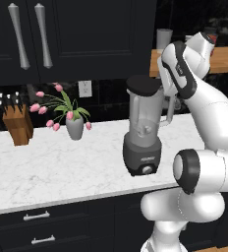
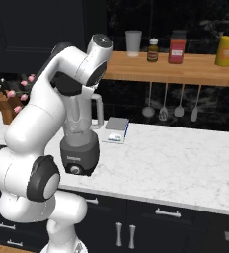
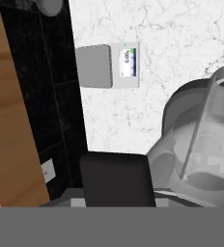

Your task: Close the lid blender by securely placing the lid on top.

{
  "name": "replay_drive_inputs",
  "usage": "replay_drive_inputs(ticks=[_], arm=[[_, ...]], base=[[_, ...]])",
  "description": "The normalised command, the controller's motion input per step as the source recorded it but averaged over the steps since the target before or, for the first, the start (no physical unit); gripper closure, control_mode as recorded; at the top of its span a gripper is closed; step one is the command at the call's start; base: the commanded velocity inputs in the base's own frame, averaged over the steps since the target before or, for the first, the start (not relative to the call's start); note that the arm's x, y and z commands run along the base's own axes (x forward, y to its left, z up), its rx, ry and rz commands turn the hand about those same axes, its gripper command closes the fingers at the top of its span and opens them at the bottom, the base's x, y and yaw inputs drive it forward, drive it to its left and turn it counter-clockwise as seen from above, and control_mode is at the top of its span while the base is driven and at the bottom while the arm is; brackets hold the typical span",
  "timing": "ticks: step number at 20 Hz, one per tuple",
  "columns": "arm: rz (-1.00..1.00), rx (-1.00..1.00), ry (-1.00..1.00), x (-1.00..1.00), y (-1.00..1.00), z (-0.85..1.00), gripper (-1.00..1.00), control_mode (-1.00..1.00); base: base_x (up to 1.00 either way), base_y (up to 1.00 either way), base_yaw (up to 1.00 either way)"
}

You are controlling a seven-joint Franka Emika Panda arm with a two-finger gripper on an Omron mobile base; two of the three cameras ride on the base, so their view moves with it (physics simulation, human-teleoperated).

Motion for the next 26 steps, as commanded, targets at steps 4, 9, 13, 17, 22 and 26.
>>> replay_drive_inputs(ticks=[4, 9, 13, 17, 22, 26], arm=[[0.03, 0.0, 0.14, 0.0, -0.27, 0.0, 1.0, -1.0], [0.04, 0.0, 0.05, -0.31, -0.39, -0.01, 1.0, -1.0], [0.09, 0.0, 0.0, -0.8, -0.25, -0.05, 1.0, -1.0], [0.11, 0.0, 0.0, -0.4, -0.03, -0.1, 1.0, -1.0], [0.09, 0.0, 0.0, 0.41, 0.0, -0.04, 1.0, -1.0], [0.03, 0.0, 0.0, 0.98, 0.0, 0.01, 1.0, -1.0]], base=[[0.0, 0.0, 0.0], [0.0, 0.0, 0.0], [0.0, 0.0, 0.0], [0.0, 0.0, 0.0], [0.0, 0.0, 0.0], [0.0, 0.0, 0.0]])
